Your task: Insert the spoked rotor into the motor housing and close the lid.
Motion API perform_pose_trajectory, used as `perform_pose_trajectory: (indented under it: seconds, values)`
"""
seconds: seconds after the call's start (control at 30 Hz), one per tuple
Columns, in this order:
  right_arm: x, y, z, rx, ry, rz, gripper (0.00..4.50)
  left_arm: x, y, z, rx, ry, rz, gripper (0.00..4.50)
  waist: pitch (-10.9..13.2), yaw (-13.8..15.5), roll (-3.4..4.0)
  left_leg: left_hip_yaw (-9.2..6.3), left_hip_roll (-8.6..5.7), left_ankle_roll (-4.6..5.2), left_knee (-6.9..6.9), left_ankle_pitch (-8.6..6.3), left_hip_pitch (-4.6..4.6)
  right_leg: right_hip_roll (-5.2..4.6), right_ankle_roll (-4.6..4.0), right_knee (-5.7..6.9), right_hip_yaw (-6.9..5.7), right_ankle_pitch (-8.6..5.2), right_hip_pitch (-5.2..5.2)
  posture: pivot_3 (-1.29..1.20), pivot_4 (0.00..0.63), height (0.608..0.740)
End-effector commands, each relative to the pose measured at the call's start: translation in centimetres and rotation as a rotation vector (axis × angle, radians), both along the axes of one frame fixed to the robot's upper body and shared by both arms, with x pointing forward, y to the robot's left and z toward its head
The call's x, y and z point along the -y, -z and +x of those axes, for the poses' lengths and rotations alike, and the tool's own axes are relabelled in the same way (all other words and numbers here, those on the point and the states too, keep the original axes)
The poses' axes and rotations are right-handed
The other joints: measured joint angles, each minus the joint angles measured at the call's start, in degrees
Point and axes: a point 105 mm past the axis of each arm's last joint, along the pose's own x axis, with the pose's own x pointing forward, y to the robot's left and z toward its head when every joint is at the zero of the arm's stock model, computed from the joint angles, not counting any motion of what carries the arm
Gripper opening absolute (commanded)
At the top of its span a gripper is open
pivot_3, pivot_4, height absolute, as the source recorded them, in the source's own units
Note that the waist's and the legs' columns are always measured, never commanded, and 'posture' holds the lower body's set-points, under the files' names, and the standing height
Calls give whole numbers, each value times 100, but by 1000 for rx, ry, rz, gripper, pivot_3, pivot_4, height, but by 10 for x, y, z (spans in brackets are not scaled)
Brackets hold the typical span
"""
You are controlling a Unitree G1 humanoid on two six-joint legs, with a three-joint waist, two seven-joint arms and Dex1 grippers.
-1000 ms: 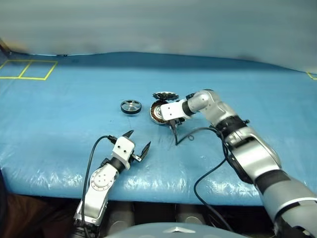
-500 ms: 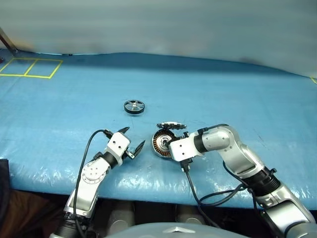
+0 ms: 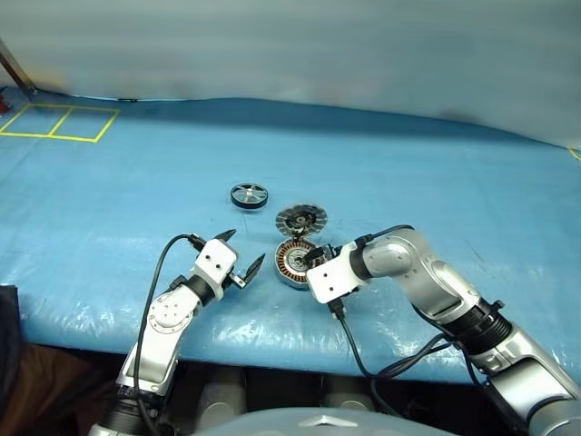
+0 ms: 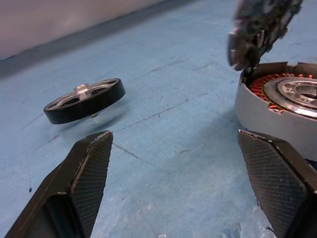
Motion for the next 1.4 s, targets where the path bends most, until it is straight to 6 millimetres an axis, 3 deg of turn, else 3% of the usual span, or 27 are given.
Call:
perform_pose_trajectory:
  seconds: [0.03,0.33,0.57,0.8,1.0,1.23,1.4]
  values:
    - [1,1,-10,-104,31,59,3833,2,-8,2,30,10,-16,4293,1,7,-1,0,0,4,-2,1,-3,0,0,0,-1,1,-4,0,150,740]
    - [8,-33,-14,-95,124,219,3833,7,-5,2,12,40,-12,4293,17,5,0,0,2,25,-28,14,-21,5,-4,4,-2,-4,-4,0,150,740]
    - [22,-49,-7,-99,347,447,3833,11,-4,3,9,64,-11,4293,21,3,-4,2,4,25,-27,14,-23,4,-5,3,0,-4,-6,0,150,740]
    - [68,-24,5,-57,773,652,3833,12,-5,2,6,119,-19,4293,23,22,-4,2,4,24,-30,13,-29,4,-7,3,0,-5,-12,0,150,740]
    - [88,-7,6,-70,943,764,3833,14,-6,-2,-15,216,-28,4293,25,-20,0,4,5,24,-28,13,-26,4,-7,5,1,-5,-11,0,150,740]
    - [98,5,14,-105,1100,919,3833,20,0,-18,-81,351,-29,4293,28,-32,4,4,7,26,-35,12,-27,5,-11,3,0,-7,-14,0,150,740]
    - [99,28,8,-180,1153,906,3833,21,4,-23,-100,385,-23,4293,31,-42,9,4,7,26,-37,12,-28,5,-13,2,1,-8,-14,0,150,740]
